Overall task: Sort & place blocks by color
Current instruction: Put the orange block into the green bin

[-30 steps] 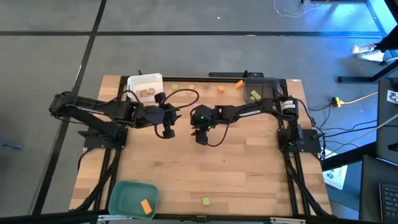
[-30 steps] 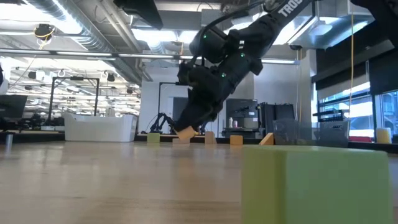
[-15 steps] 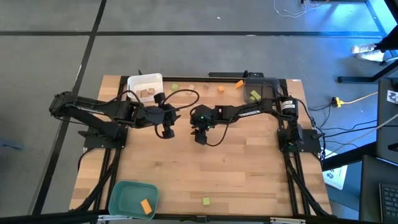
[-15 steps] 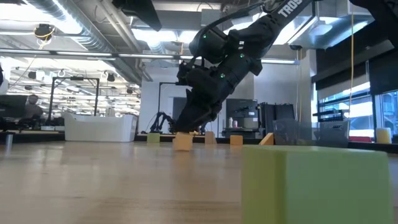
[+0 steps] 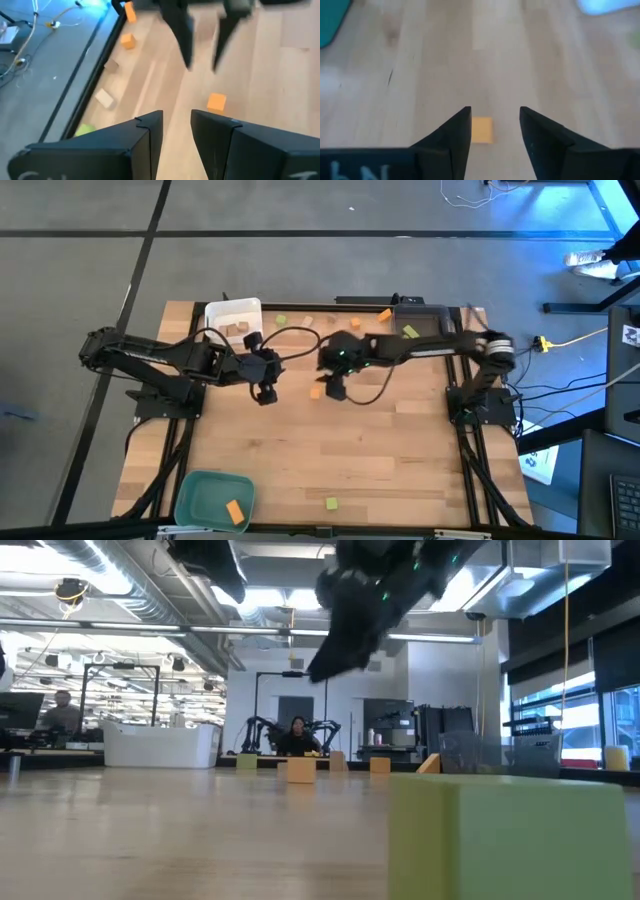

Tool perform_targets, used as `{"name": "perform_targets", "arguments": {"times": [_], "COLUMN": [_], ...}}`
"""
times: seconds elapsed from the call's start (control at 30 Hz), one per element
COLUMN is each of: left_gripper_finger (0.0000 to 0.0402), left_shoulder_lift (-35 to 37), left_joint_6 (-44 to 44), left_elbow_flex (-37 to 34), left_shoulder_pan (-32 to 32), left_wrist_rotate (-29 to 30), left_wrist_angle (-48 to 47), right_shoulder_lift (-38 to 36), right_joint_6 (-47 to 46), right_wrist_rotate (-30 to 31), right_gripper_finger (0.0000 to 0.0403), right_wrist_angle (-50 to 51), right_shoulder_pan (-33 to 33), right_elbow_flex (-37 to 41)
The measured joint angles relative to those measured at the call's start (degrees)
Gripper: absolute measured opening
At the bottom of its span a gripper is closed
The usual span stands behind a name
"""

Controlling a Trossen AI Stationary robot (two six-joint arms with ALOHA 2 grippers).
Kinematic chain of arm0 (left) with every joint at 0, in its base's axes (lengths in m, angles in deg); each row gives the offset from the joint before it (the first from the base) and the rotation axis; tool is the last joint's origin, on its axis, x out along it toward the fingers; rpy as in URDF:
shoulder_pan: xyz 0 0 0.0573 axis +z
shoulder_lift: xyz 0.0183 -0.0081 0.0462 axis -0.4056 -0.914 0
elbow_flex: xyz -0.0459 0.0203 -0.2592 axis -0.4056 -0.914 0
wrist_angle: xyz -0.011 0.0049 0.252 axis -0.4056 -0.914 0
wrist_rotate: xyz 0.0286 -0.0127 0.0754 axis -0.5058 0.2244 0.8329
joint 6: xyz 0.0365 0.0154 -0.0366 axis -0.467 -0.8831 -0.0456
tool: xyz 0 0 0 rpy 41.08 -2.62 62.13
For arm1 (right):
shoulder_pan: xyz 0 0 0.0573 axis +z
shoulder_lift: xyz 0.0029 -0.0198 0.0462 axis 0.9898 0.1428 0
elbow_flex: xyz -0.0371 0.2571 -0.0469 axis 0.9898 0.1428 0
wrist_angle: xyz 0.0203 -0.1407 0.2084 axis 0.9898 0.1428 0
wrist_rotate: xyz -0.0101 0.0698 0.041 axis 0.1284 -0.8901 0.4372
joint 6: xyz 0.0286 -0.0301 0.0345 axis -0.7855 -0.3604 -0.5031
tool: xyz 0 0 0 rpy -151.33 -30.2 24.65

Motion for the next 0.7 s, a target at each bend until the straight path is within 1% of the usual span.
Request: {"name": "perform_targets", "arguments": {"times": [0.1,0.2,0.33,0.4,0.53,0.63,0.7], "left_gripper_finger": [0.0094,0.0094,0.0094,0.0094,0.0094,0.0094,0.0094], "left_shoulder_lift": [0.0,0.0,-1.0,-1.7,-4.6,-7.6,-9.7], "left_joint_6": [0.0,0.1,0.0,0.0,0.0,0.5,1.4], "left_elbow_flex": [0.0,0.0,0.0,0.0,0.0,0.0,0.0], "left_shoulder_pan": [0.0,0.0,0.1,0.1,0.1,0.7,1.4], "left_wrist_rotate": [-2.4,-6.3,-9.6,-10.5,-12.0,-13.0,-13.0], "left_wrist_angle": [0.0,0.1,-0.1,0.9,1.5,2.1,4.2], "right_shoulder_lift": [-4.3,-7.1,-9.2,-9.5,-9.9,-10.2,-10.8], "right_joint_6": [1.1,1.4,1.2,1.0,0.8,-2.1,-3.5], "right_wrist_rotate": [2.1,5.6,10.0,10.9,11.8,11.8,11.8], "right_gripper_finger": [0.0167,0.0167,0.0167,0.0167,0.0168,0.0168,0.0168], "right_wrist_angle": [5.6,12.3,22.1,26.4,27.2,27.5,27.6], "right_shoulder_pan": [-0.6,-1.1,-1.3,-1.4,-1.3,-1.3,-1.3], "right_elbow_flex": [-0.1,0.0,0.0,0.0,2.6,5.8,8.4]}}
